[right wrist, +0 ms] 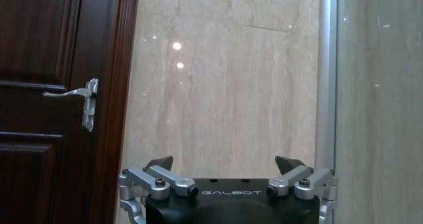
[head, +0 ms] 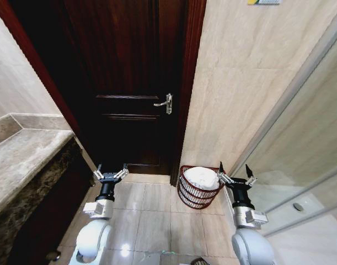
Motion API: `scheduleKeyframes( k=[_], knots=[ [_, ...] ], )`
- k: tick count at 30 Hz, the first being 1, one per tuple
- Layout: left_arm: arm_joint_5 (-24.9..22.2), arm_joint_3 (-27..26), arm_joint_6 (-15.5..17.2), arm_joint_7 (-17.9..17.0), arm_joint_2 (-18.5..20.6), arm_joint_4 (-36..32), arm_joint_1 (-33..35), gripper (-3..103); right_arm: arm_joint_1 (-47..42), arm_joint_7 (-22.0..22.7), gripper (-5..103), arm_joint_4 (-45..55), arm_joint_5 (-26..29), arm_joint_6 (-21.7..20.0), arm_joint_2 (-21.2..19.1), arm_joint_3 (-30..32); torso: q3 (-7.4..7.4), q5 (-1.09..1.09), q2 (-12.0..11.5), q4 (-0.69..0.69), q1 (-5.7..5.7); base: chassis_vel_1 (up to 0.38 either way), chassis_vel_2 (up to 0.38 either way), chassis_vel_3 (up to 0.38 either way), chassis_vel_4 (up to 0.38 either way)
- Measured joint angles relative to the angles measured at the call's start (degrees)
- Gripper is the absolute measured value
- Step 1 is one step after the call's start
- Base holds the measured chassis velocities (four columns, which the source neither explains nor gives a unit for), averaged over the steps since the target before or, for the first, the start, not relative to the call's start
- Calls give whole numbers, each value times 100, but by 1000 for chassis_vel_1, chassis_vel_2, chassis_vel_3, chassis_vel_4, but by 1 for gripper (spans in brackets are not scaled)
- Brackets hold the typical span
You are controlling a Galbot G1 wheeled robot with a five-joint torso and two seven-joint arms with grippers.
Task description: Discard the used towel into the hamper.
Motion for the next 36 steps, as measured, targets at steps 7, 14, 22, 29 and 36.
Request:
scheduleKeyframes(
  k=[7,14,22,29,36],
  knots=[
    [1,3,-2,1,-2,-15,-2,100,4,8,100,42,-8,-18,11,-32,78,0,142,0,63,0,0,0,0],
    [-14,25,1,9,-28,-31,31,100,9,97,100,92,-83,-84,6,-69,163,0,292,0,130,0,0,0,0],
    [-35,-12,-32,-8,-22,-74,46,100,-38,162,100,251,-218,-326,-1,-148,276,0,496,0,221,0,0,0,0],
    [-45,-30,-31,-10,1,-126,50,100,-38,170,100,264,-219,-339,2,-157,353,0,638,0,285,0,0,0,0],
    [-46,-28,-32,-6,6,-124,69,100,-61,182,100,265,-218,-338,17,-159,444,0,807,0,362,0,0,0,0]
  ],
)
